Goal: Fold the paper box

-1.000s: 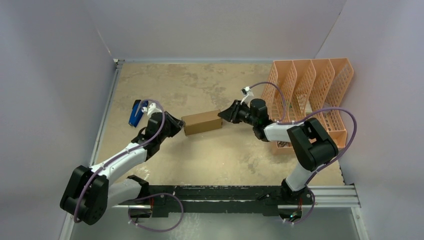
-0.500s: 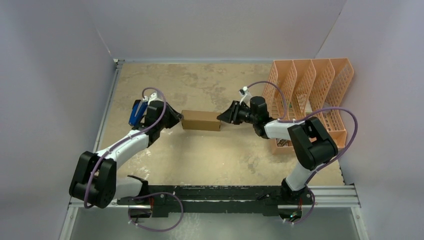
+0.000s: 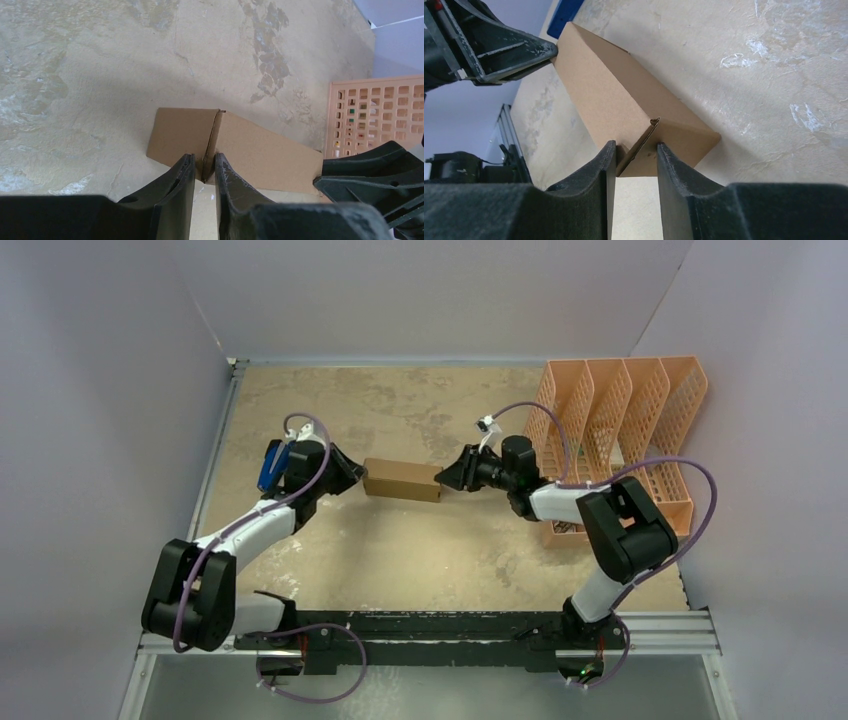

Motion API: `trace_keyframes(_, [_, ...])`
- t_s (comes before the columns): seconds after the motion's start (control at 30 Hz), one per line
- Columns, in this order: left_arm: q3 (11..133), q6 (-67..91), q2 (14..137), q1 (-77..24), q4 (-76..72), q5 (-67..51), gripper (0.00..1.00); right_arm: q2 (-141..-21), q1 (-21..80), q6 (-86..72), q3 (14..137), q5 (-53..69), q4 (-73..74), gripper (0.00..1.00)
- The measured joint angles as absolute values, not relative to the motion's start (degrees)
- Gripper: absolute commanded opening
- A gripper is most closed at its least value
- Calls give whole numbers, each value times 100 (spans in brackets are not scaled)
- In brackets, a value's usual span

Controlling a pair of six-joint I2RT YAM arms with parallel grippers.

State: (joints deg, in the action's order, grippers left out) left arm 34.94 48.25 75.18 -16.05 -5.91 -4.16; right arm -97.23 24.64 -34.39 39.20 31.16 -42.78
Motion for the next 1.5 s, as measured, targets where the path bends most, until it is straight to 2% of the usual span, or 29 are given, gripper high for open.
trace_keyframes(0.27, [3159,4814,7028,-1588,-589,-714,27,-9227,2554,-2661,4049,3105,-3284,23])
trace_keyframes(0.4, [2928,4737,6514,-1588,-163,-786,35,-8932,2635,-2362,4040,3105,-2794,27])
trace_keyframes(0.53, [2707,4727,6097,-1608,589,-725,42,-8556,2663,-2130,3852,3009,-2187,37])
trace_keyframes(0.67, [2609,4753,5662,-1608,1389,-587,50,-8001,2661,-1931,3625,2790,-1520,53])
trace_keyframes(0.83, [2860,4703,5085,-1608,2209,-45,64,-7210,2661,-1717,3612,2340,-819,70])
trace_keyframes(0.9, [3146,4622,4884,-1608,2558,279,76,-6921,2661,-1653,3632,2062,-548,75])
trace_keyframes(1.1, [4189,4222,4390,-1608,3295,1061,99,-6329,2657,-1597,4040,1052,305,88])
trace_keyframes(1.3, [5089,3861,3640,-1608,4062,1970,100,-5529,2657,-1686,4261,-89,1087,99])
trace_keyframes(1.5, [6036,3249,2615,-1608,4257,2906,100,-4477,2657,-1684,4486,-1175,1905,99])
